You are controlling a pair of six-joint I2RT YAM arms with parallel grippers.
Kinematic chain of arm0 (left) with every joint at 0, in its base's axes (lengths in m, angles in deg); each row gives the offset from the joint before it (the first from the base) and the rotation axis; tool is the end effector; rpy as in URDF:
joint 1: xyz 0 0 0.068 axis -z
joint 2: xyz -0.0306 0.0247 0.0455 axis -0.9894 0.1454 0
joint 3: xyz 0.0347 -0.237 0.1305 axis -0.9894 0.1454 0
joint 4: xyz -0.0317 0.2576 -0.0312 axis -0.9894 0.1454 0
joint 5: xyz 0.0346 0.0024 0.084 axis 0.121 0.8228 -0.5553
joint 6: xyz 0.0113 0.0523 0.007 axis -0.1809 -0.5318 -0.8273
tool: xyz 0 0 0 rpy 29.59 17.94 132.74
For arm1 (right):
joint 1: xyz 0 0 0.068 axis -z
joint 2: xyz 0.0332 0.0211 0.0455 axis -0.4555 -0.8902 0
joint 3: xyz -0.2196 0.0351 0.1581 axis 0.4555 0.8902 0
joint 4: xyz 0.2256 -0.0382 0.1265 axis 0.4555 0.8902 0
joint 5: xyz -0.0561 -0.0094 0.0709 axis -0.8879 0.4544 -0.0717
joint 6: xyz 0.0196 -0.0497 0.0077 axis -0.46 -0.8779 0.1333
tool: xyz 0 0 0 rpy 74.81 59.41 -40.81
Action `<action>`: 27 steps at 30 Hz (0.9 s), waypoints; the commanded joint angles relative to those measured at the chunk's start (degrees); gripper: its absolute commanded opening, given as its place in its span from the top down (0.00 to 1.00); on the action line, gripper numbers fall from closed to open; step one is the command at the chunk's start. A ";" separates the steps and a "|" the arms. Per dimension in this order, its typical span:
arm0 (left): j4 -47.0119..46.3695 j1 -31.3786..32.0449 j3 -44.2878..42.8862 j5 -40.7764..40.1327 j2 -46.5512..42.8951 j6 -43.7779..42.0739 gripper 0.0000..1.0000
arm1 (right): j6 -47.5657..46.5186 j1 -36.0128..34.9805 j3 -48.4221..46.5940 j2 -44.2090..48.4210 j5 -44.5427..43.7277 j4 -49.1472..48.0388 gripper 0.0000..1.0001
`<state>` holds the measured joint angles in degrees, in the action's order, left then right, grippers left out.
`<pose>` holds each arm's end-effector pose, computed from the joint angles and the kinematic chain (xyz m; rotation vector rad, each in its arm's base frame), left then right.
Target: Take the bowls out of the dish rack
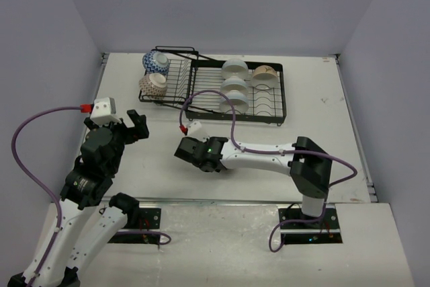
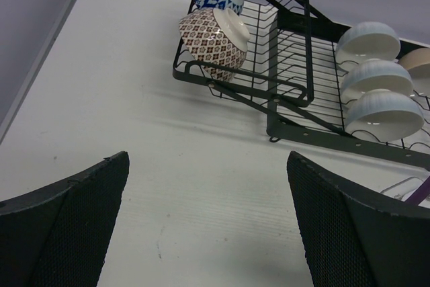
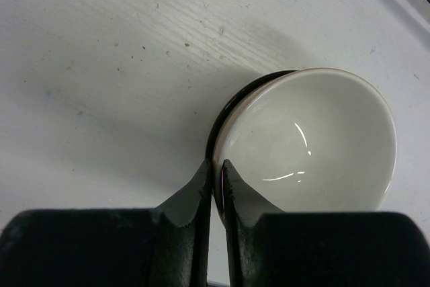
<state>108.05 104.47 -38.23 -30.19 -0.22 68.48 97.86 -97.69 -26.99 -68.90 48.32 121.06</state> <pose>0.1062 -0.0287 0.3497 -0.2627 1.7659 -0.1593 0.1436 0.3475 0.2195 -0.6494 2.3700 -0.1009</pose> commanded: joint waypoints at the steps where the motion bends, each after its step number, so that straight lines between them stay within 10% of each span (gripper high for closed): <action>1: -2.27 -0.33 0.33 0.37 0.21 -0.78 0.00 | 1.04 -0.43 0.31 3.91 -4.32 -2.24 0.88; 14: -2.26 -0.33 0.33 0.37 0.12 -0.78 0.00 | 0.34 -0.87 0.49 6.20 -3.71 -1.98 0.77; 27: -2.26 -0.24 0.42 0.28 -0.05 -0.78 0.00 | -0.36 -0.87 -0.92 3.03 -2.83 -0.57 0.97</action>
<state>108.05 104.47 -38.23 -30.09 -0.22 68.48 97.64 -98.21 -26.37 -66.02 47.29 119.99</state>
